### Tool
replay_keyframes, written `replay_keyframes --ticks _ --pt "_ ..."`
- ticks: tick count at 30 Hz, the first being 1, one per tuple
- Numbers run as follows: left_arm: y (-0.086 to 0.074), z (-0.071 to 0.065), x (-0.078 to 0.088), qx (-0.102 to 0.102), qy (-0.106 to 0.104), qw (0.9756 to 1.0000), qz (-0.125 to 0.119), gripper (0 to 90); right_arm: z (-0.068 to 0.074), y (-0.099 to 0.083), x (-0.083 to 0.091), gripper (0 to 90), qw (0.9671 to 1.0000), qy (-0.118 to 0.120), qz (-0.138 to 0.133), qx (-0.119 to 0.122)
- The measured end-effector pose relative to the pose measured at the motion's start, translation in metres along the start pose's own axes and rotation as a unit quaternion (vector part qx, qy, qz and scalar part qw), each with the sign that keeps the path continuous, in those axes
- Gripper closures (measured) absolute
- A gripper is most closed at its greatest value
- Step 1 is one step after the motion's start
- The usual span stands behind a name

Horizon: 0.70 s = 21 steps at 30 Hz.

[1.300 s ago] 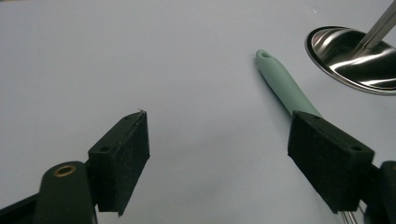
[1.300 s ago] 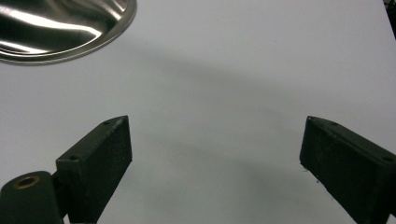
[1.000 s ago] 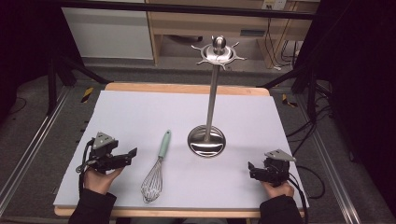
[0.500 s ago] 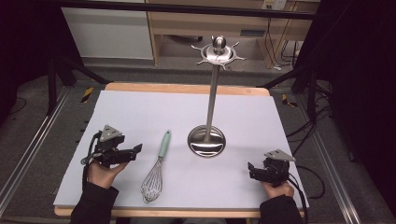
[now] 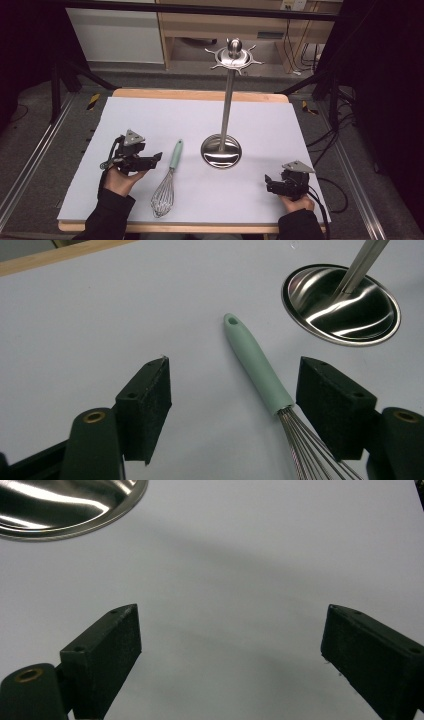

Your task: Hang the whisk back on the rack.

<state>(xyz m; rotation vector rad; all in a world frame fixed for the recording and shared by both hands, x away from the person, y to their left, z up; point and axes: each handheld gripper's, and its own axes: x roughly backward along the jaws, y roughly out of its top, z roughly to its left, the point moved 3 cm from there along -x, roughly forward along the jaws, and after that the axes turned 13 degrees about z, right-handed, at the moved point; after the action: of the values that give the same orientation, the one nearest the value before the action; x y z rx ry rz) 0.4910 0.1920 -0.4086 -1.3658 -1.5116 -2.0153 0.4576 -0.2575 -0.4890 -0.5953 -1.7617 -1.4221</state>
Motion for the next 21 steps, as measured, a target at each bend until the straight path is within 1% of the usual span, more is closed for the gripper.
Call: replay_keyframes --ticks 6,9,13,15,16,17,19,20,21 --pt "0.007 -0.006 -0.001 -0.010 -0.001 0.9998 0.017 32.7 0.001 0.000 -0.001 9.6 1.0000 0.000 0.003 -0.001" --pt "0.010 -0.008 -0.003 -0.020 0.002 0.9995 0.026 34.0 0.001 0.000 -0.001 9.7 1.0000 0.000 0.003 -0.002" --pt "0.013 -0.011 -0.006 -0.020 -0.004 0.9994 0.028 34.8 0.001 0.000 -0.001 9.6 1.0000 -0.001 0.003 -0.002" --pt "0.015 -0.013 -0.009 -0.028 -0.003 0.9988 0.041 35.6 0.001 0.000 -0.001 9.6 1.0000 -0.001 0.003 -0.001" --pt "0.015 -0.013 -0.009 -0.028 -0.003 0.9988 0.041 35.7 0.001 0.000 -0.001 9.6 1.0000 -0.001 0.003 -0.001" --pt "0.016 -0.015 -0.012 -0.029 -0.005 0.9985 0.047 36.1 0.001 0.000 -0.001 9.6 1.0000 -0.001 0.003 -0.001" --pt "0.016 -0.016 -0.014 -0.028 -0.006 0.9983 0.050 37.3 0.002 0.000 -0.001 9.6 1.0000 -0.001 0.004 -0.002" --pt "0.017 -0.017 -0.016 -0.029 -0.009 0.9980 0.056 38.0 0.001 0.000 -0.001 9.6 1.0000 -0.002 0.005 0.000" --pt "0.017 -0.019 -0.020 -0.034 -0.009 0.9972 0.067 38.5 0.001 0.000 -0.001 9.6 1.0000 -0.002 0.005 0.000"
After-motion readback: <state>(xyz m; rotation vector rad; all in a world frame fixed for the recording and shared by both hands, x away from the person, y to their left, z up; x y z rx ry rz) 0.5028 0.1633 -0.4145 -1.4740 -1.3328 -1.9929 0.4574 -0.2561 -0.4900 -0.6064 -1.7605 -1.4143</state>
